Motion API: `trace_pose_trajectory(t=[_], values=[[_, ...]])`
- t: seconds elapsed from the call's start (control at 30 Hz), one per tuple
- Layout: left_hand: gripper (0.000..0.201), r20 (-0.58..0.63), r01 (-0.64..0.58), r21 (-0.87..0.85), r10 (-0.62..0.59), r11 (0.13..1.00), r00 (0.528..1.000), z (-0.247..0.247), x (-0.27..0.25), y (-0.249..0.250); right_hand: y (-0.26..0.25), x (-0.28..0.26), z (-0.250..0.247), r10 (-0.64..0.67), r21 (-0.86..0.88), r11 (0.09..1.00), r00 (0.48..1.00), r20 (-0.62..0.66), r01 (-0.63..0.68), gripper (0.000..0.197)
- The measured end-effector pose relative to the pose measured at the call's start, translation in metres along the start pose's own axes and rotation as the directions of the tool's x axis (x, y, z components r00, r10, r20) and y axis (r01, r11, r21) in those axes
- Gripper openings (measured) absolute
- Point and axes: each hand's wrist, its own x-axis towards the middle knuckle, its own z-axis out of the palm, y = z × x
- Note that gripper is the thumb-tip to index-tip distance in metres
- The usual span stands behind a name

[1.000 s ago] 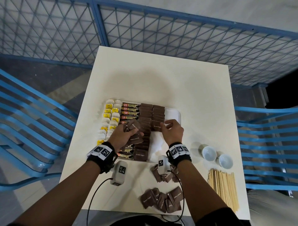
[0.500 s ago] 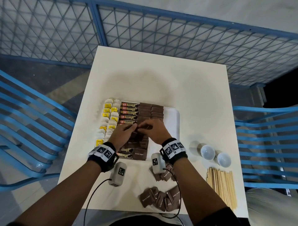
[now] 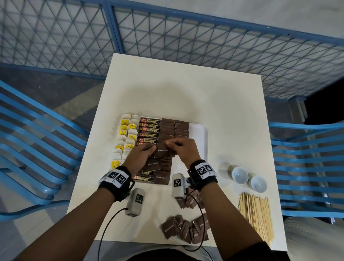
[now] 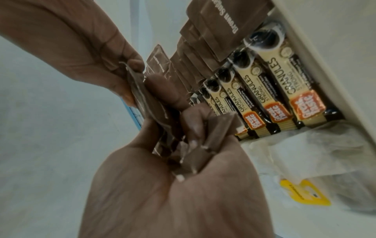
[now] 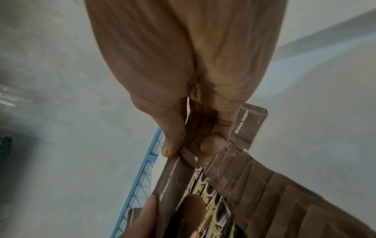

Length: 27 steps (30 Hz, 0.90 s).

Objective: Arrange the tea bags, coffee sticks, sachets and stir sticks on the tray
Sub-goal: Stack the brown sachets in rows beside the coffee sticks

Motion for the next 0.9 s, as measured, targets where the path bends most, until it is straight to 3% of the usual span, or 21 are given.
trace_pose_trajectory(t=[0.13, 0.27, 0.43, 0.63, 0.9], values=[[0.019, -0.029, -0.024, -0.018, 0.023, 1.000, 0.999, 0.002, 0.001, 0.003, -0.002, -0.007, 0.000, 0.058, 0.066, 0.996, 0.998, 0.038, -0.060, 0.017], [0.020, -0.075, -0.064, 0.075, 0.069, 0.995, 0.995, 0.001, 0.002, 0.000, -0.010, -0.016, -0.006, 0.058, 0.114, 0.991, 0.989, 0.133, -0.074, 0.024], [0.016, -0.094, -0.084, 0.125, 0.096, 0.989, 0.991, 0.002, 0.001, -0.001, -0.006, -0.016, -0.005, 0.020, -0.033, 0.999, 0.985, 0.170, -0.014, 0.016], [0.007, 0.007, -0.071, 0.087, 0.071, 0.994, 0.997, -0.003, -0.002, -0.005, 0.002, -0.014, -0.006, 0.011, -0.097, 0.995, 0.994, 0.111, 0.000, 0.017], [0.006, -0.010, -0.070, 0.132, 0.072, 0.989, 0.997, 0.003, 0.002, -0.007, 0.008, -0.020, -0.006, 0.005, -0.047, 0.999, 1.000, -0.007, -0.005, 0.015]])
